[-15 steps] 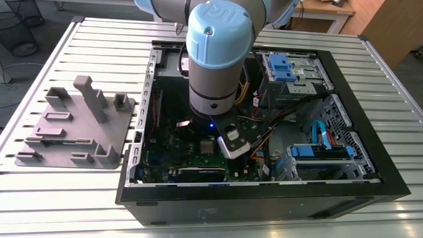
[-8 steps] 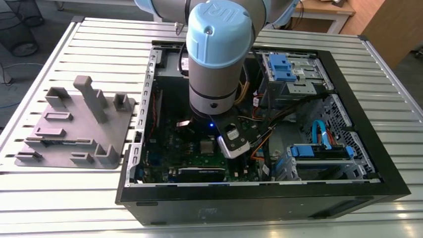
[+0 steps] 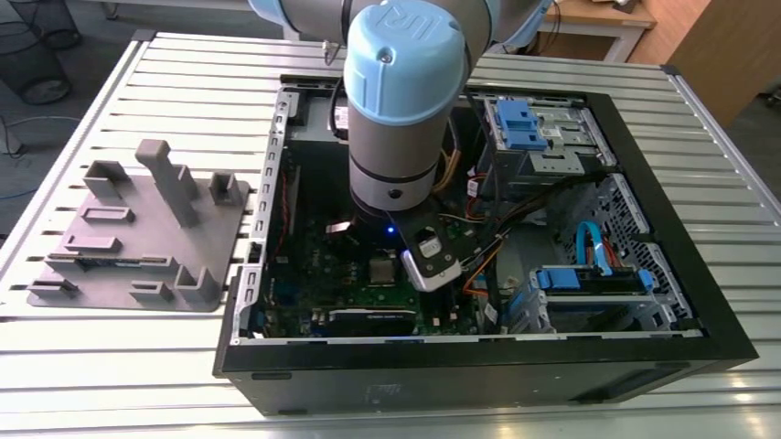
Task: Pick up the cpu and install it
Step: 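Place the cpu into insertion slot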
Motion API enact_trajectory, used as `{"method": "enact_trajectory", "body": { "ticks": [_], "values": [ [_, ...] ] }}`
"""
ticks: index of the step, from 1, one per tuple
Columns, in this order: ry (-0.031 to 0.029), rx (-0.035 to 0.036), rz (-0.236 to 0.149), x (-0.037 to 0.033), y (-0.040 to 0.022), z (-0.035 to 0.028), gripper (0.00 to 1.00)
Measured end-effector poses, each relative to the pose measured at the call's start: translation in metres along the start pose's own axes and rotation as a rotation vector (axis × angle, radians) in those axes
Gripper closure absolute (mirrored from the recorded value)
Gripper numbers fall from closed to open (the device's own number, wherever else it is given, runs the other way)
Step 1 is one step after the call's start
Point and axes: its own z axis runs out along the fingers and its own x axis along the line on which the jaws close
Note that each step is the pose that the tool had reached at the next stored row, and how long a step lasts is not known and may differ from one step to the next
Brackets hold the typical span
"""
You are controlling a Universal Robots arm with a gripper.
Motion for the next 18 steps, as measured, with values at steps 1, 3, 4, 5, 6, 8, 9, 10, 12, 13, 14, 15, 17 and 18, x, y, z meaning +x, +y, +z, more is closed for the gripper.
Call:
{"method": "enact_trajectory", "body": {
  "ticks": [1,3,4,5,6,8,9,10,12,13,14,15,17,18],
  "values": [
    [0.0,0.0,0.0,0.0,0.0,0.0,0.56],
    [-0.0001,-0.0001,0.0,0.0,0.0001,-0.0001,0.56],
    [-0.0001,-0.0001,0.0,0.0,0.0001,-0.0002,0.56],
    [-0.0001,0.0002,0.0,-0.0001,0.0001,-0.0004,0.56],
    [-0.0001,0.0007,0.0,-0.0001,0.0002,-0.0008,0.56],
    [0.0,0.0014,0.0,0.0,0.0001,-0.0021,0.56],
    [0.0,0.0016,0.0,-0.0001,0.0001,-0.0028,0.56],
    [0.0,0.0017,0.0,-0.0001,0.0002,-0.0031,0.56],
    [-0.0002,0.0036,0.0,-0.0001,0.0002,-0.003,0.56],
    [-0.0001,0.0062,0.0,0.0,0.0002,-0.003,0.56],
    [-0.0001,0.0101,0.0,0.0,0.0002,-0.0029,0.56],
    [-0.0001,0.0132,0.0,-0.0001,0.0002,-0.0029,0.56],
    [0.0001,0.0155,0.0,-0.0001,0.0001,-0.0028,0.56],
    [0.0,0.0154,0.0,0.0,0.0001,-0.0025,0.56]
  ]
}}
